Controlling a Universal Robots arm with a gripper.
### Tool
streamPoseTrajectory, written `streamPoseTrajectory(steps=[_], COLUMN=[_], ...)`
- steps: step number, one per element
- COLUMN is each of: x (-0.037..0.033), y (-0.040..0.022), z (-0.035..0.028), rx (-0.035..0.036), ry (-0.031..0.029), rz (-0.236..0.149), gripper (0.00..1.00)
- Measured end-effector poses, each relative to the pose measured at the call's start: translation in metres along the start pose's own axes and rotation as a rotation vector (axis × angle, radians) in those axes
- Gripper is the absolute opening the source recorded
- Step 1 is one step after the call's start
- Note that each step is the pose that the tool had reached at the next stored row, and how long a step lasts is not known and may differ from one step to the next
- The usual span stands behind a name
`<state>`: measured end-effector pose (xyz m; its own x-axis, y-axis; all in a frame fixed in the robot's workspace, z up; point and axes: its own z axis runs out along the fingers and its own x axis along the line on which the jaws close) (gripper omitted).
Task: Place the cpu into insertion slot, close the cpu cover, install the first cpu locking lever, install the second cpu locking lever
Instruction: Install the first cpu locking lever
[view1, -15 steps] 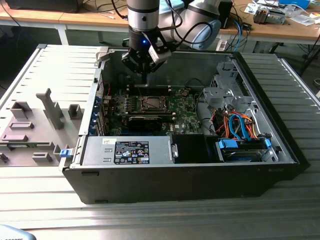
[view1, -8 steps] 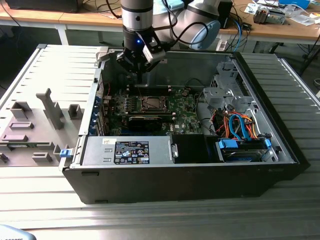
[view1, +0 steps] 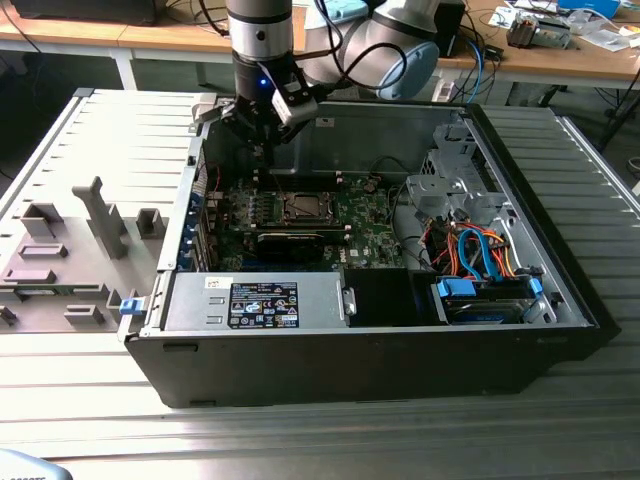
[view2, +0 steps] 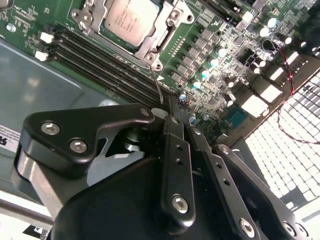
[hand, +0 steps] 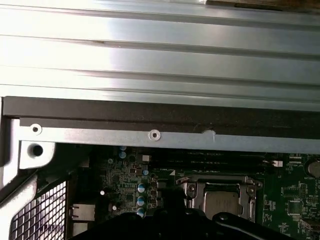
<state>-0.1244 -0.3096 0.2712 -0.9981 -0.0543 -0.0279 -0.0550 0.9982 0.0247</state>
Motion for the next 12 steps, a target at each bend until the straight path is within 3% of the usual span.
streamPoseTrajectory(steps=[3, 6, 9, 11, 12], x=[0.0003, 0.0046, 0.0093, 0.0100, 0.0101], y=[0.0003, 0.0005, 0.0007, 0.0005, 0.0005], z=[-0.0073, -0.0072, -0.0050, -0.0010, 0.0042], rx=[0.0000, -0.0101, -0.0332, -0.0351, -0.0348], ry=[-0.0007, -0.0014, -0.0023, -0.0018, -0.0016], rz=[0.000, -0.008, -0.025, -0.037, -0.040], gripper=[0.11, 0.11, 0.11, 0.11, 0.11])
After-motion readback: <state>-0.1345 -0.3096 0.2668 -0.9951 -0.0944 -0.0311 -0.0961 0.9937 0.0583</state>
